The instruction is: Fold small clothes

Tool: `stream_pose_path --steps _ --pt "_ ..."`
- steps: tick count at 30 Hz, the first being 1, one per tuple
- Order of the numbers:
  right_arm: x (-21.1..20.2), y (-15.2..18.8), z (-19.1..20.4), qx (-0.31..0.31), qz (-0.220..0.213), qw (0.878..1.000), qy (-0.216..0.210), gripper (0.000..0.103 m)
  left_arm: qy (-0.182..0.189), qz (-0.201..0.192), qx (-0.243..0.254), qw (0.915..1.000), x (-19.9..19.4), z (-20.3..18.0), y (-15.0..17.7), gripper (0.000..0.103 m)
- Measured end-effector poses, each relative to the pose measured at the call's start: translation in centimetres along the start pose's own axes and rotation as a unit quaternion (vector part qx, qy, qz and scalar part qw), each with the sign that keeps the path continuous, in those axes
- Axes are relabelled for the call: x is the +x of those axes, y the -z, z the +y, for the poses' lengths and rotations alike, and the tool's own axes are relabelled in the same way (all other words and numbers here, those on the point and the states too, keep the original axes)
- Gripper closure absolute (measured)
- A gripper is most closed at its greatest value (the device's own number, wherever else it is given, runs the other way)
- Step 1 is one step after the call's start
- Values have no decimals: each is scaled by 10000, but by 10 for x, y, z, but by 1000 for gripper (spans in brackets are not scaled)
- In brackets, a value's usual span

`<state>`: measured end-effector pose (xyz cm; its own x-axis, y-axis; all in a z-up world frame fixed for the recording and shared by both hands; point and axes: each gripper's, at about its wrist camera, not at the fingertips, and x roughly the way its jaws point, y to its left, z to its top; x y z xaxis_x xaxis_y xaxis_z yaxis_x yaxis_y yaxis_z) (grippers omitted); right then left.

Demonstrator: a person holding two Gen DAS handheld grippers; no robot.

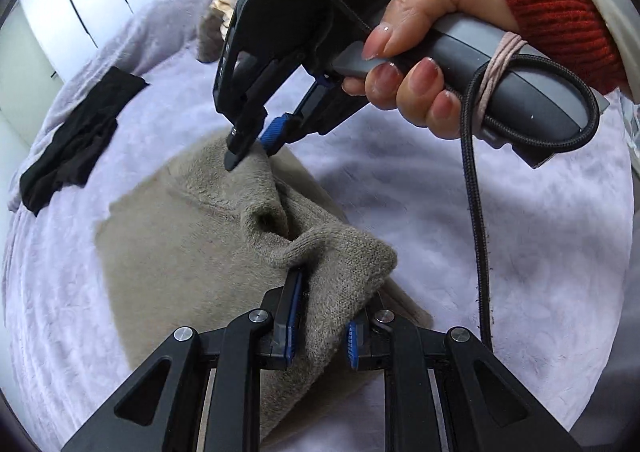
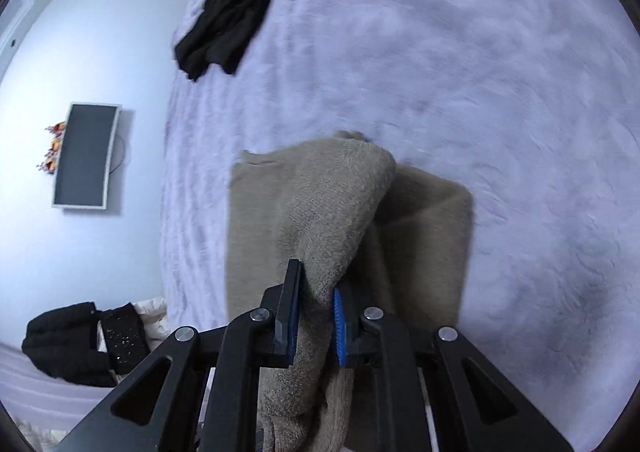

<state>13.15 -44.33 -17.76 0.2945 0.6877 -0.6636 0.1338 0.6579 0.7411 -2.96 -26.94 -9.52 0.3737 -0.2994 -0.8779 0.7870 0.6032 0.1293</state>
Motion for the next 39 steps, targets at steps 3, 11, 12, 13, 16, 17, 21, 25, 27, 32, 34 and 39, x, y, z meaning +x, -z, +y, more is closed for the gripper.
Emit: stream_pose_path --steps 3,11,12,13,16,17,21,25,27,32,34,39 --pt "8 2 -20 116 -20 9999 52 87 0 94 17 10000 5 -5 -1 83" --pt "-1 5 -9 427 252 9983 320 82 -112 154 -265 9995 -8 -2 -4 41" --pt "-6 7 -8 411 261 9981 380 80 -156 58 -330 9993 -12 -2 -1 30" --pt "-11 10 -6 390 270 9979 430 73 -149 -38 -387 9991 -18 0 2 30" --pt "-22 22 5 297 283 9981 457 51 -16 -29 -549 9985 -33 9 7 30" --pt "-27 27 6 274 275 9983 424 51 8 -36 -641 9979 -38 14 9 30" --pt "-38 51 12 361 297 9989 -53 51 -12 -53 -1207 9927 -52 50 16 30" --pt "-23 63 12 485 467 9975 -216 51 -315 153 -2012 9789 -42 105 27 30" --pt "-5 63 8 648 619 9959 -77 54 -519 334 -2441 9678 -31 135 32 30" --pt "-12 64 29 53 421 9988 237 90 -649 585 -3139 9454 -7 179 45 30" --pt "-24 67 33 -151 366 9983 439 90 -633 690 -3100 9461 0 176 49 30" --pt "-8 81 12 -321 652 9912 1105 91 -453 886 -2998 9488 21 155 57 28"
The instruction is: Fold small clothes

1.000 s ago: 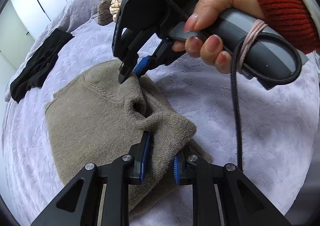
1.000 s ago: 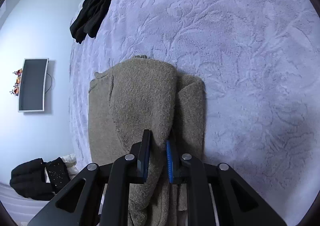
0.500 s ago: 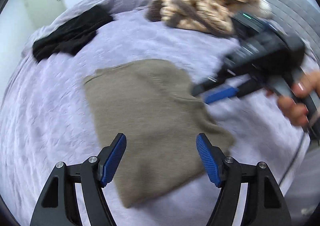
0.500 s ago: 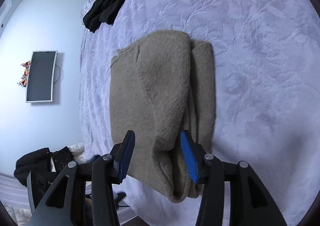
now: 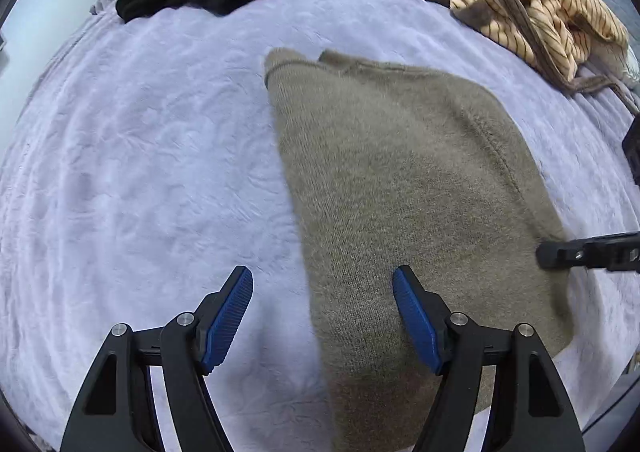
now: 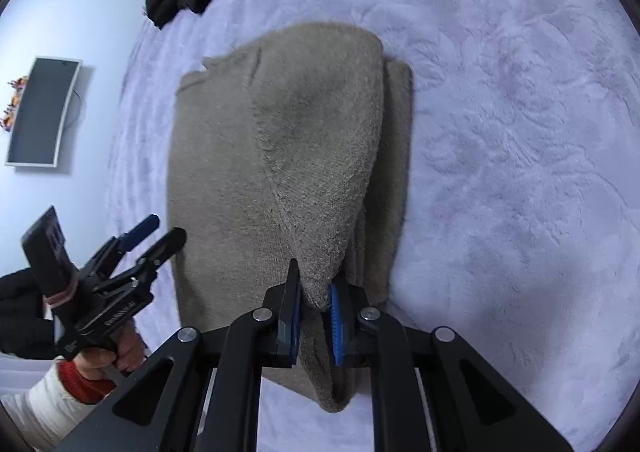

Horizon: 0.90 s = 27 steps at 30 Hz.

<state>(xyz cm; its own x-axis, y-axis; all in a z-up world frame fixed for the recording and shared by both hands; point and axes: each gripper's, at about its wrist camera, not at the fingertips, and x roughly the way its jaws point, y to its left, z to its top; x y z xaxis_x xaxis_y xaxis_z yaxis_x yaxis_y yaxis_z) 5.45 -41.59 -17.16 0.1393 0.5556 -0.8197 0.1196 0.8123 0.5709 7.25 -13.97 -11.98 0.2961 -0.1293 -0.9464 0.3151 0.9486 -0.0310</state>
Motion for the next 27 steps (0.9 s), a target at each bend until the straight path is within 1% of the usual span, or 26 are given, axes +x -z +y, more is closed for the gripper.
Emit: stream_pose_path --steps 1,2,4,6,7,8,9,10,13,14,15,16,17,20,21,22,24,27 --pt "5 2 -2 -26 -14 10000 53 91 15 18 -7 10000 1 -2 1 26" --pt "7 4 -5 38 -92 9999 16 90 3 42 -22 10000 3 -4 2 20" --pt "4 6 -13 300 -205 9991 -196 90 31 65 -37 10000 6 -3 2 20" --pt "-3 11 -22 579 -243 9971 -439 84 69 76 -42 9999 6 -1 3 20" --pt "-8 15 -26 642 -223 9969 -397 74 77 85 -39 9999 6 -1 2 20" --pt "-11 19 -29 657 -196 9972 -300 54 85 88 -41 9999 6 1 2 20" --pt "-17 25 -31 668 -188 9972 -267 47 97 93 -50 9999 6 1 2 20" --pt "-20 30 -33 686 -190 9967 -384 46 127 112 -71 9998 7 2 2 20" --pt "-24 49 -37 877 -150 9902 -1074 46 223 170 -168 9995 8 5 2 20" --pt "-21 54 -36 904 -98 9892 -1148 49 258 195 -185 9993 9 6 1 20" --pt "-16 61 -35 883 5 9902 -1081 55 300 223 -198 9991 9 8 0 20" --pt "-9 67 -33 828 131 9921 -932 87 318 235 -194 9990 8 9 0 20" --pt "-5 73 -30 806 199 9931 -830 97 323 246 -160 9990 8 10 1 20" --pt "-2 86 -29 950 60 9913 -906 97 303 244 105 9992 6 11 6 18" --pt "1 89 -31 1060 44 9901 -923 97 279 253 178 9991 6 12 8 12" --pt "6 91 -34 1179 54 9886 -939 97 233 273 222 9991 8 12 11 9" --pt "15 90 -37 1238 62 9882 -901 97 301 366 167 9987 11 14 13 8" --pt "13 90 -38 1093 67 9911 -762 97 314 389 77 9987 10 14 15 8"
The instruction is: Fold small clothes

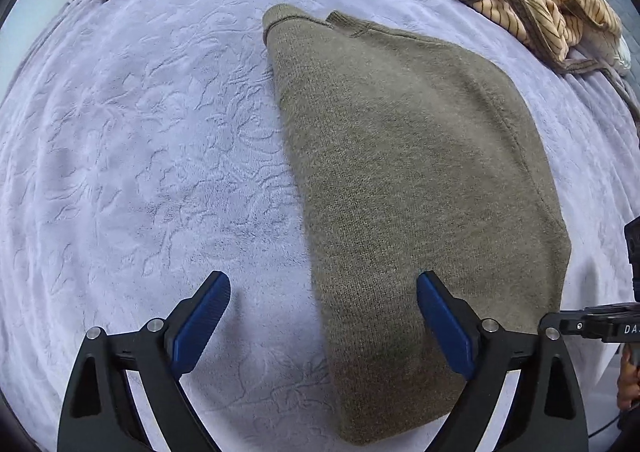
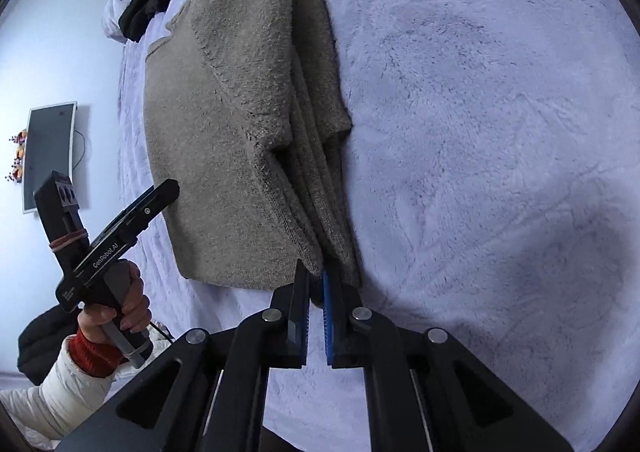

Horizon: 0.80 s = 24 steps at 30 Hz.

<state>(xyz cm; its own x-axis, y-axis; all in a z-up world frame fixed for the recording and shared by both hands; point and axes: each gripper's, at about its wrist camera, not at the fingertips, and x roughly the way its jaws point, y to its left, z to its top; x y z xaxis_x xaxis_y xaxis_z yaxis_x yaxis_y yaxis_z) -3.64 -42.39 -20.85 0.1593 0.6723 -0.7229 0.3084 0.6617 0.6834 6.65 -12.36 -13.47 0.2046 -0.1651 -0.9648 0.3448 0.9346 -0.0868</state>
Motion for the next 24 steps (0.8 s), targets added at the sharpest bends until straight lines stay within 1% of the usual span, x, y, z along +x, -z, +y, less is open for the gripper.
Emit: stream_pose_path --steps 4,11,13,15,17,19,20,24 --pt "-1 -6 7 -87 7 9998 157 99 14 39 3 10000 1 -2 1 8" --pt "-5 -7 8 77 -36 9999 108 97 116 113 -169 9997 3 2 4 8" --pt "-9 -6 9 65 -57 9998 204 94 106 122 -178 9997 3 1 5 8" --pt "-10 -8 12 80 -57 9994 338 87 101 135 -183 9997 3 1 6 8" --pt "-16 -7 9 156 -91 9990 405 75 95 142 -181 9997 3 0 5 8" --pt "-22 -7 6 207 -142 9987 452 70 98 157 -184 9997 5 -1 5 8" --pt "-25 -7 5 227 -191 9984 473 69 103 165 -188 9996 5 -1 5 8" --pt "-34 -12 6 282 -344 9978 496 68 110 197 -227 9995 7 -3 5 8"
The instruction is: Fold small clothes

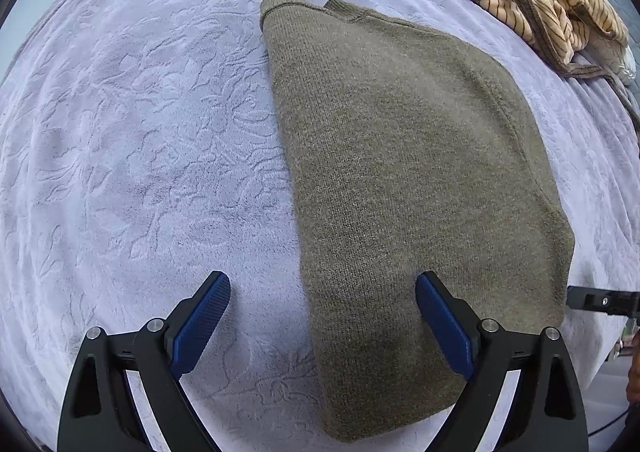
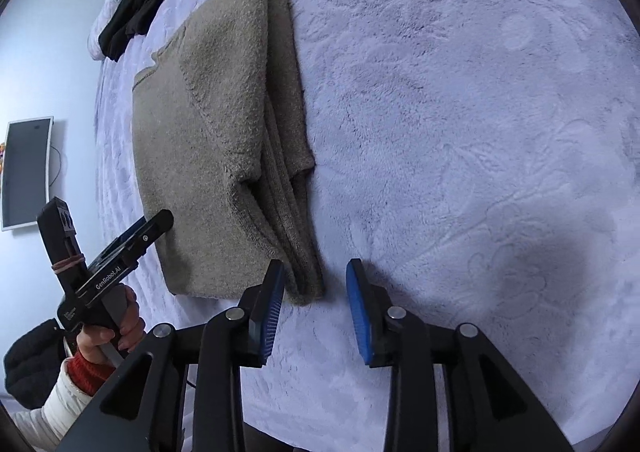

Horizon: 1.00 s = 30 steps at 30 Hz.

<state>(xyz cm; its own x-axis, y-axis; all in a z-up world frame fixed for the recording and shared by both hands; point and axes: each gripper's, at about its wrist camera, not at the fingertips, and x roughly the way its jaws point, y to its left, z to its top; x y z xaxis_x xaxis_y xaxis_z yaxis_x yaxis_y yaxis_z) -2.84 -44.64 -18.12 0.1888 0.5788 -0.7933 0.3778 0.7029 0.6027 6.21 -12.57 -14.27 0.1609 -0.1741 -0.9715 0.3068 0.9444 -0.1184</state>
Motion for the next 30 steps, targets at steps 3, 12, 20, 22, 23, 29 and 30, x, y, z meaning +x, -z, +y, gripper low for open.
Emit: stream_pose_path --steps 3,12,20,22,23,29,30 --pt "-4 -6 3 -38 -64 10000 -4 67 6 24 -35 10000 1 -1 0 8" --pt "-13 -24 13 -173 -220 9996 54 53 61 101 -130 9998 2 2 -1 8" --pt "-16 -48 17 -238 -302 9993 -2 46 130 170 -173 9996 5 4 -4 8" --pt "-13 -53 20 -291 -272 9992 -33 43 226 191 -222 9993 3 6 -6 8" --pt "-12 -56 22 -322 -255 9991 -41 42 341 172 -263 9989 2 9 -8 8" --pt "-7 -73 29 -526 -246 9980 -262 38 1284 45 -587 9900 -8 25 -23 8" --pt "-5 -79 28 -512 -247 9977 -370 37 1397 94 -577 9885 -6 27 -28 8"
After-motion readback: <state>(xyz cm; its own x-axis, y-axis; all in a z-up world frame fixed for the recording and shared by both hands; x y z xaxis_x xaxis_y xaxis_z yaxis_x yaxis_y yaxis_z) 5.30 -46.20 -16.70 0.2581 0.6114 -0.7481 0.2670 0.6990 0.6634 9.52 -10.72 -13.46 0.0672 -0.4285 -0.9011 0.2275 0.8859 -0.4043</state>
